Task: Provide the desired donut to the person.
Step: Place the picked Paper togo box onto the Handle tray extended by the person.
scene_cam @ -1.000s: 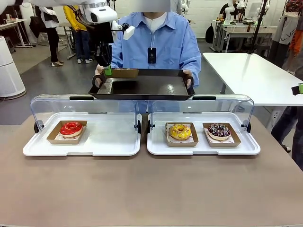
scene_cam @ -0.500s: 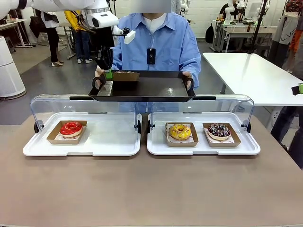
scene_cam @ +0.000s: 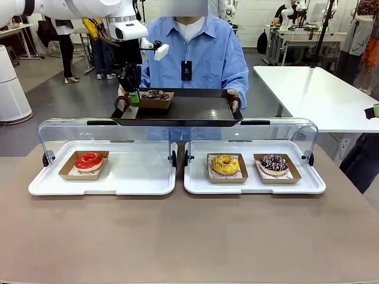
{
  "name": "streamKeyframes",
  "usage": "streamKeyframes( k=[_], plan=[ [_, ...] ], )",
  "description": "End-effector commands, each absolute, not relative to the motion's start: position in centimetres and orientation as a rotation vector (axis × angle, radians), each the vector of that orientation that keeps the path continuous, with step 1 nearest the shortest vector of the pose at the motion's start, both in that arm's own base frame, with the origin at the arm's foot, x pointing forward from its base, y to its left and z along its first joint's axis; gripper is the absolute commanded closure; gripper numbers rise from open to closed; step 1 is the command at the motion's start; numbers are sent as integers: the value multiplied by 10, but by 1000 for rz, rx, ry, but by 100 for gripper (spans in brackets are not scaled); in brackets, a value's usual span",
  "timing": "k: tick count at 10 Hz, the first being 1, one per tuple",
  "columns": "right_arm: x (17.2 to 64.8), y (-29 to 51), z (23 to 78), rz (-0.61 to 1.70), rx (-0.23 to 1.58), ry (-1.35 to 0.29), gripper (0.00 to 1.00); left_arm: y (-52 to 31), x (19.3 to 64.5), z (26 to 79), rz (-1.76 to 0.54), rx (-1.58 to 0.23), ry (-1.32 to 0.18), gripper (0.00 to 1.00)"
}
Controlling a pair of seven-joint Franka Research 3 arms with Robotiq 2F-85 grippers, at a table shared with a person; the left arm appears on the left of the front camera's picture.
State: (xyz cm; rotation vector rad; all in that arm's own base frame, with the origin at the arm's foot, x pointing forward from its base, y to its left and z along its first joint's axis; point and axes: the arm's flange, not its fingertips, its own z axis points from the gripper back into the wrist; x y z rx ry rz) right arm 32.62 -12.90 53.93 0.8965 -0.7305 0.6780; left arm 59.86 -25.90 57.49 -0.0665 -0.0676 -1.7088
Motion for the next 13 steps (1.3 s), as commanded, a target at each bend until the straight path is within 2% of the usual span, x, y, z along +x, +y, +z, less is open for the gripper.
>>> streamKeyframes(
  k=[1, 2, 4, 5, 6, 11, 13],
  plan=[
    [327, -129, 539, 676, 897, -727, 0, -254, 596, 574, -1732, -71, -72, 16],
    [327, -129, 539, 676, 897, -727, 0, -254, 597, 575, -1734, -77, -67, 0],
    [327, -129, 539, 676, 897, -727, 0, -251, 595, 576, -1726, -88, -70, 0],
    [327, -129, 539, 676, 897, -727, 0, -250, 596, 577, -1727, -90, -70, 9],
    [327, -129, 539, 676, 897, -727, 0, -249, 595, 578, -1725, -92, -70, 0],
    [327, -129, 539, 676, 897, -727, 0, -247, 592, 580, -1724, -101, -70, 0],
    [327, -129, 539, 676, 897, -727, 0, -233, 570, 591, -1717, -122, -67, 0]
  ],
)
